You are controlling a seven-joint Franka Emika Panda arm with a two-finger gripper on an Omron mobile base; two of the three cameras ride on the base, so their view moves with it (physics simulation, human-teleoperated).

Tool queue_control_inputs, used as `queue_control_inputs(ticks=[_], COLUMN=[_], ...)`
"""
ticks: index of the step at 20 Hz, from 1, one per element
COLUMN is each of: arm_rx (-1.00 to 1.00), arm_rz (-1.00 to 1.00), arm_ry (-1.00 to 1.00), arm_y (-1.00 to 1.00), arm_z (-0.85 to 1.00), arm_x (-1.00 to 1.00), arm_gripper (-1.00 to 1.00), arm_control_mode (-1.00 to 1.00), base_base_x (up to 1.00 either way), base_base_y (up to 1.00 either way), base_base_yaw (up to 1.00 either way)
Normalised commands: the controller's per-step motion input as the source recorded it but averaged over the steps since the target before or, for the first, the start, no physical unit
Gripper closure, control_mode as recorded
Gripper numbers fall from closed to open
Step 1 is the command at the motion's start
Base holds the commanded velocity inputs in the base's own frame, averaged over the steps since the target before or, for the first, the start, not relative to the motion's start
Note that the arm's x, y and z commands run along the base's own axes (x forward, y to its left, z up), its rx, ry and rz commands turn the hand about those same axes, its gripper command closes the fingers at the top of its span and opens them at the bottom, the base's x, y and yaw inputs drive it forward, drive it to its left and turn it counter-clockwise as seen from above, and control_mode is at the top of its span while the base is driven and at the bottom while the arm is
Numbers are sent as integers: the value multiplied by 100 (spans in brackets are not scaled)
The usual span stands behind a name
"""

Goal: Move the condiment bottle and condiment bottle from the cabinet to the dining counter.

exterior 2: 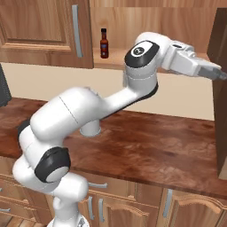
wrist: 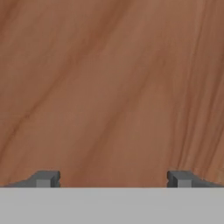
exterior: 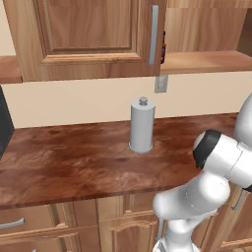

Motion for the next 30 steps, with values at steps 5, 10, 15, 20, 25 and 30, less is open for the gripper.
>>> queue_control_inputs(ticks=[5, 10, 15, 20, 25, 30], arm_rx=[5, 0, 0, 0, 0, 0], arm_rz=[13, 33, 39, 35, 32, 28], arm_ry=[-13, -5, -5, -14, -12, -3], arm_y=[55, 100, 100, 100, 100, 100], arm_z=[0, -20, -32, -33, -29, -16], arm_x=[-100, -97, -89, -92, -45, -5], arm_gripper=[-100, -100, -100, -100, -100, -100], arm_control_mode=[-100, -100, -100, -100, -100, -100], base_base_x=[0, 0, 0, 0, 0, 0], base_base_y=[0, 0, 0, 0, 0, 0], base_base_yaw=[0, 0, 0, 0, 0, 0])
